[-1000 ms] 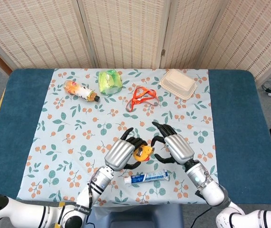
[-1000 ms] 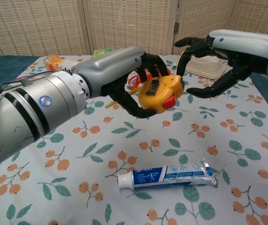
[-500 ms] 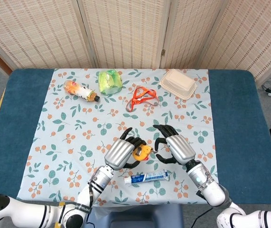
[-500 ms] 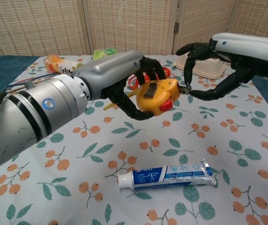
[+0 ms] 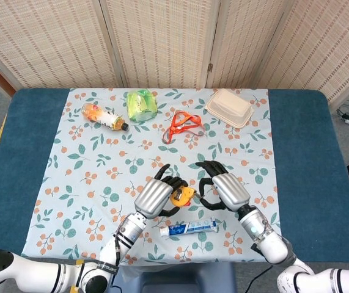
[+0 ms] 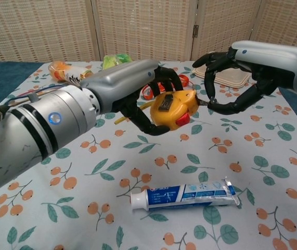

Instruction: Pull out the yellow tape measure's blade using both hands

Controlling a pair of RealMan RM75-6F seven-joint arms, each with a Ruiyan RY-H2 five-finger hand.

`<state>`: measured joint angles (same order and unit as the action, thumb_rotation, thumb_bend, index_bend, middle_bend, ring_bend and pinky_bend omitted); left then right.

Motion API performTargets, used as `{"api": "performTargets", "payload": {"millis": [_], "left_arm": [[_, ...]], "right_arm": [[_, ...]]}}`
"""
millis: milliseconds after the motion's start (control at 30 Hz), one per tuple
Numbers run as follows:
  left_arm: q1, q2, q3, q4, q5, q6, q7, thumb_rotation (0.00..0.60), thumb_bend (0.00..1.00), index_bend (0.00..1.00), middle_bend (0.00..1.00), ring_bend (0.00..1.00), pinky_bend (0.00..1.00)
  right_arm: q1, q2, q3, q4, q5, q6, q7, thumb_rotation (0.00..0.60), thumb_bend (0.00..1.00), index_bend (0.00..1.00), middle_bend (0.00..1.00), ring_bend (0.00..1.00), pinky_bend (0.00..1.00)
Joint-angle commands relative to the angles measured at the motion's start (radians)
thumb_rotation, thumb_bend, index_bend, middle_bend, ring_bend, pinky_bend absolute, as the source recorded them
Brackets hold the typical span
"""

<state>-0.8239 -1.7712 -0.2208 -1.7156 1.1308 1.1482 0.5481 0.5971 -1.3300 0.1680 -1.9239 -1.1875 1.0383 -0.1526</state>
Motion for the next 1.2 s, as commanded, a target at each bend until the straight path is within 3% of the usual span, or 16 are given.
{"api": "performTargets", "payload": {"millis": [33, 200, 367, 767, 1000, 1200], "left_arm": [[0.002, 0.001, 0.003, 0.003, 0.003, 0.000, -0.002, 0.600, 0.35, 0.51, 0.50, 0.40, 0.06], [0.008, 0.005, 0.009, 0.008, 0.011, 0.002, -0.011, 0.600, 0.35, 0.51, 0.50, 0.40, 0.06], [0.014, 0.011, 0.017, 0.022, 0.029, 0.005, -0.022, 0.600, 0.35, 0.51, 0.50, 0.40, 0.06], [0.054, 0.057, 0.076, 0.207, 0.098, -0.012, -0.113, 0.600, 0.35, 0.51, 0.50, 0.40, 0.05], [0.080, 0.092, 0.113, 0.346, 0.181, -0.029, -0.273, 0.600, 0.35, 0.50, 0.50, 0.39, 0.05], [0.111, 0.095, 0.139, 0.469, 0.272, 0.015, -0.431, 0.600, 0.35, 0.49, 0.50, 0.38, 0.05]], "right_arm": [[0.002, -0.002, 0.000, 0.002, 0.001, -0.001, -0.002, 0.600, 0.40, 0.65, 0.13, 0.04, 0.00], [0.007, -0.009, 0.002, 0.008, 0.004, 0.001, -0.006, 0.600, 0.55, 0.65, 0.14, 0.04, 0.00], [0.008, -0.009, 0.001, 0.007, 0.007, 0.003, -0.009, 0.600, 0.63, 0.65, 0.14, 0.04, 0.00], [-0.051, 0.106, -0.021, -0.034, -0.049, 0.039, 0.075, 0.600, 0.63, 0.65, 0.14, 0.04, 0.00], [-0.113, 0.214, -0.054, -0.054, -0.138, 0.072, 0.195, 0.600, 0.63, 0.65, 0.14, 0.04, 0.00], [-0.172, 0.291, -0.076, -0.037, -0.229, 0.123, 0.347, 0.600, 0.63, 0.65, 0.14, 0.05, 0.00]]}}
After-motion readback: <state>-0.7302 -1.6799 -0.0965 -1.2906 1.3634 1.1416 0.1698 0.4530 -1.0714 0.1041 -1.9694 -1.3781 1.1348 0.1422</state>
